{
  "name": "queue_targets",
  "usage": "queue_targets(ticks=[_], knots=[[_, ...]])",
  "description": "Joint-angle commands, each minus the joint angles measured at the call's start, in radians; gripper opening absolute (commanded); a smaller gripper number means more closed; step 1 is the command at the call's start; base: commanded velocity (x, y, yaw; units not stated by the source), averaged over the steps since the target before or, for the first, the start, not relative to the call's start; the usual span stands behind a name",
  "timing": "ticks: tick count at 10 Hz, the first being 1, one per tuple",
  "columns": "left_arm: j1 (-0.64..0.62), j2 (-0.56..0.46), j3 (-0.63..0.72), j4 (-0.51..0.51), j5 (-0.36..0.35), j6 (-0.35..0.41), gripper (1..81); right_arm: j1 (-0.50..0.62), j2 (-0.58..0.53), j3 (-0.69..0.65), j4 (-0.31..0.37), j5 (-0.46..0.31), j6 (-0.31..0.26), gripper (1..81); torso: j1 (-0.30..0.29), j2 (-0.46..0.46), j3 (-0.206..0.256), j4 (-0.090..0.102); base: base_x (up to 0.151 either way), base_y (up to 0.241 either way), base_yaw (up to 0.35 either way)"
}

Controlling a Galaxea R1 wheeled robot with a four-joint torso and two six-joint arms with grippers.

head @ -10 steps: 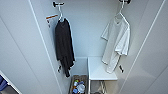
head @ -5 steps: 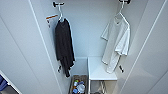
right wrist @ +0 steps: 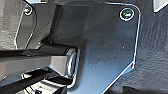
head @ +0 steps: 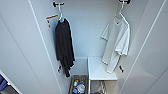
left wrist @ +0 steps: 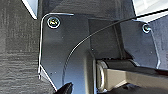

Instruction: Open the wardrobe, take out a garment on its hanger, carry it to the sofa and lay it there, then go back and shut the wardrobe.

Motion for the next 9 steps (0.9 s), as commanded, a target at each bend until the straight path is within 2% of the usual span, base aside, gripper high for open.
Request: queue_targets(ticks=[1, 7, 9], knots=[[-0.034, 0.036, -0.049, -0.144, 0.051, 0.120, 81.1, 0.019, 0.003, -0.004, 0.060, -0.062, -0.001, 81.1, 0.000, 0.000, 0.000, 0.000, 0.000, 0.000, 0.000], [-0.035, 0.049, -0.032, -0.129, 0.051, 0.130, 81.1, -0.002, 0.041, -0.002, 0.065, -0.058, 0.002, 81.1, 0.000, 0.000, 0.000, 0.000, 0.000, 0.000, 0.000], [-0.034, 0.050, -0.012, -0.085, 0.100, 0.131, 81.1, -0.005, 0.041, -0.007, 0.063, -0.056, 0.000, 81.1, 0.000, 0.000, 0.000, 0.000, 0.000, 0.000, 0.000]])
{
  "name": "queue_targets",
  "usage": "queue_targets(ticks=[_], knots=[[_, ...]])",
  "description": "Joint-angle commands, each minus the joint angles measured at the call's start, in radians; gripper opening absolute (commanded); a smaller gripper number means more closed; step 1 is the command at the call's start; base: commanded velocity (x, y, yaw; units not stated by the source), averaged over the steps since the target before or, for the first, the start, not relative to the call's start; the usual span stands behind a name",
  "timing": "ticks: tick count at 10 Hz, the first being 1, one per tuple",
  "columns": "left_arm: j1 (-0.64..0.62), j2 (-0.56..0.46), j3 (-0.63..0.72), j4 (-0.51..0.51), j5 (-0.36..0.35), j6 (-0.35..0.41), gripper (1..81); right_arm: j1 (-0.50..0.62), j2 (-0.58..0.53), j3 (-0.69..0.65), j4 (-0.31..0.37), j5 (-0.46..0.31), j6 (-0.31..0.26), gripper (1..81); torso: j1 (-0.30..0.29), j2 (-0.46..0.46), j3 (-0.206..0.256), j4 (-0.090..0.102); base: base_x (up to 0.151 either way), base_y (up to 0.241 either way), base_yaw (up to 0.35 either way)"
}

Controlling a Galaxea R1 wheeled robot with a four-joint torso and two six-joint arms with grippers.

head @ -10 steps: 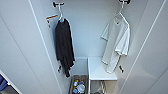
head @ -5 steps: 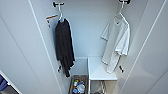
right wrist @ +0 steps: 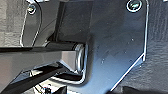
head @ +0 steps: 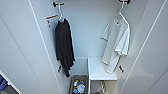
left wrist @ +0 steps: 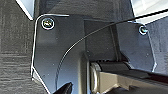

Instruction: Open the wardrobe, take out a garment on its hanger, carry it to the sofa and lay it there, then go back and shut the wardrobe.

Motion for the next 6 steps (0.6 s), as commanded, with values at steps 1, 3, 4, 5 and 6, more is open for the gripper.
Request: queue_targets(ticks=[1, 3, 4, 5, 6], knots=[[-0.023, 0.002, 0.010, 0.039, 0.095, 0.009, 81.1, 0.025, 0.000, -0.001, 0.012, -0.058, 0.000, 81.1, 0.000, 0.000, 0.000, 0.000, 0.000, 0.000, 0.000], [-0.021, -0.003, 0.010, 0.031, 0.095, 0.006, 81.1, 0.019, -0.002, -0.001, 0.015, -0.055, 0.000, 81.1, 0.000, 0.000, 0.085, 0.000, 0.000, 0.000, 0.000], [-0.021, -0.003, 0.010, 0.031, 0.095, 0.005, 81.1, 0.019, -0.003, -0.001, 0.013, -0.054, 0.000, 81.1, 0.000, 0.000, 0.081, 0.000, 0.000, 0.000, 0.000], [-0.022, -0.003, 0.010, 0.030, 0.096, 0.005, 81.1, 0.019, -0.003, -0.001, 0.013, -0.054, 0.000, 81.1, 0.000, 0.000, 0.037, 0.000, 0.000, 0.000, 0.000], [-0.021, -0.006, 0.010, 0.031, 0.096, 0.005, 81.1, 0.019, -0.003, -0.001, 0.012, -0.054, 0.000, 81.1, 0.000, 0.000, 0.056, 0.000, 0.000, 0.000, 0.000]])
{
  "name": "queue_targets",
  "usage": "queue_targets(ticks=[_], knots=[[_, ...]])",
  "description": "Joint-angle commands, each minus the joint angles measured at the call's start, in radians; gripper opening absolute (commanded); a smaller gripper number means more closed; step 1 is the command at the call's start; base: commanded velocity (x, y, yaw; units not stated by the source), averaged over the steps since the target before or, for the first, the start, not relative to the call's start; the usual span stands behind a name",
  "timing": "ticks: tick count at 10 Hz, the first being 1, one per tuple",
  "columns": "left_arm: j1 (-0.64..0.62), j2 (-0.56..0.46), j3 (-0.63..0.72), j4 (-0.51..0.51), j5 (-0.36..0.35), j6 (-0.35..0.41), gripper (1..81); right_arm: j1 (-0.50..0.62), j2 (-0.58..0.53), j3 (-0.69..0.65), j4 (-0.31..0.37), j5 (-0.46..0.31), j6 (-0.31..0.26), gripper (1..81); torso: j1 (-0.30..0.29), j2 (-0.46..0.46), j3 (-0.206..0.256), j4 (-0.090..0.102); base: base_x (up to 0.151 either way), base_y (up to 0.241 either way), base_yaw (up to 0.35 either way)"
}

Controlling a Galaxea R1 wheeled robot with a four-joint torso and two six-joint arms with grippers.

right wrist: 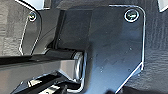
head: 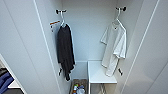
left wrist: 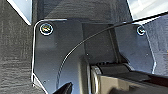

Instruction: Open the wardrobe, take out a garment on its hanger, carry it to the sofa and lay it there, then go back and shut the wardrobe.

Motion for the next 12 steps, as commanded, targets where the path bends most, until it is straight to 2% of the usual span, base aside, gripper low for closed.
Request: queue_targets(ticks=[1, 8, 12], knots=[[-0.031, -0.002, 0.002, 0.008, 0.057, 0.006, 81.1, 0.030, -0.003, 0.000, 0.011, -0.059, 0.001, 81.1, 0.000, 0.000, -0.001, 0.000, 0.000, 0.000, 0.000], [-0.031, -0.011, 0.002, 0.016, 0.057, 0.009, 81.1, 0.027, 0.011, 0.003, 0.010, -0.059, 0.001, 81.1, 0.000, 0.000, 0.002, 0.000, 0.000, 0.000, 0.000], [-0.029, -0.011, 0.002, 0.017, 0.057, 0.009, 81.1, 0.031, 0.011, 0.000, 0.011, -0.064, 0.001, 81.1, 0.000, -0.002, 0.003, 0.000, 0.076, 0.000, 0.000]])
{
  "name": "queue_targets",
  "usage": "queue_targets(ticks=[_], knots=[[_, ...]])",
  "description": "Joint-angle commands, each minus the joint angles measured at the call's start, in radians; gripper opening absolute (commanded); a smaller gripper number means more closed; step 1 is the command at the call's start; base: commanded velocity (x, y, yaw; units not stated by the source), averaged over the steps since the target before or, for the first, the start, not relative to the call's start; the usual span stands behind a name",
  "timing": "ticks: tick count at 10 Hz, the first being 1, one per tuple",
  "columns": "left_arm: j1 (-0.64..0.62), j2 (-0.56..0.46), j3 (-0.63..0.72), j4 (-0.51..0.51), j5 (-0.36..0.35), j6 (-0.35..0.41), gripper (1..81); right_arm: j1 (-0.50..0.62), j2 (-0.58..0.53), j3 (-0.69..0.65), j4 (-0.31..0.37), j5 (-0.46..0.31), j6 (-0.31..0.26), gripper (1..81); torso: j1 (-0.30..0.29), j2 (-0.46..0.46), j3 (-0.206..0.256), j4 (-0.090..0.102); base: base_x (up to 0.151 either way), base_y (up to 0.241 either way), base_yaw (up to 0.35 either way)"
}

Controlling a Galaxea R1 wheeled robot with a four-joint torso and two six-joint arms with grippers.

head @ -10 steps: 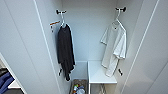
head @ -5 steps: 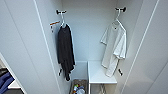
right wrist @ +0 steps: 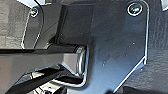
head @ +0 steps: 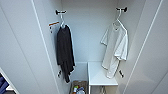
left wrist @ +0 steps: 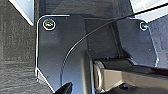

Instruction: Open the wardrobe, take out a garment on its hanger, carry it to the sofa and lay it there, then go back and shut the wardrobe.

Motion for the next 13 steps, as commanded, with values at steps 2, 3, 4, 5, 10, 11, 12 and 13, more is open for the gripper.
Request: queue_targets(ticks=[2, 3, 4, 5, 10, 11, 12, 13], knots=[[-0.042, 0.000, 0.002, 0.014, 0.050, 0.009, 81.1, 0.044, 0.003, 0.000, 0.010, -0.063, -0.001, 81.1, 0.000, 0.000, 0.000, 0.000, 0.092, 0.000, 0.000], [-0.042, 0.000, 0.002, 0.014, 0.050, 0.009, 81.1, 0.044, 0.003, 0.000, 0.010, -0.063, -0.001, 81.1, 0.000, 0.000, 0.000, 0.000, 0.093, 0.000, 0.000], [-0.042, 0.000, 0.002, 0.014, 0.050, 0.009, 81.1, 0.042, 0.003, 0.000, 0.010, -0.063, -0.001, 81.1, 0.000, 0.000, 0.000, 0.000, 0.102, 0.000, 0.000], [-0.040, 0.000, 0.002, 0.014, 0.050, 0.010, 81.1, 0.041, 0.001, -0.002, 0.010, -0.061, -0.001, 81.1, 0.000, 0.000, 0.000, 0.000, 0.114, 0.000, 0.000], [-0.037, -0.001, 0.002, 0.014, 0.048, 0.010, 81.1, 0.039, 0.001, 0.000, 0.010, -0.058, -0.001, 81.1, 0.000, 0.000, 0.000, 0.000, 0.115, 0.000, 0.000], [-0.037, -0.001, 0.002, 0.014, 0.048, 0.010, 81.1, 0.039, -0.001, -0.002, 0.010, -0.060, -0.001, 81.1, 0.000, 0.000, 0.000, 0.000, 0.115, 0.000, 0.000], [-0.037, 0.000, 0.002, 0.014, 0.050, 0.010, 81.1, 0.039, -0.001, -0.002, 0.010, -0.060, -0.001, 81.1, 0.000, 0.000, 0.000, 0.000, 0.115, 0.000, 0.000], [-0.037, 0.000, 0.002, 0.014, 0.048, 0.010, 81.1, 0.041, -0.001, -0.002, 0.010, -0.060, -0.001, 81.1, 0.000, 0.000, 0.000, 0.000, 0.115, 0.000, 0.000]])
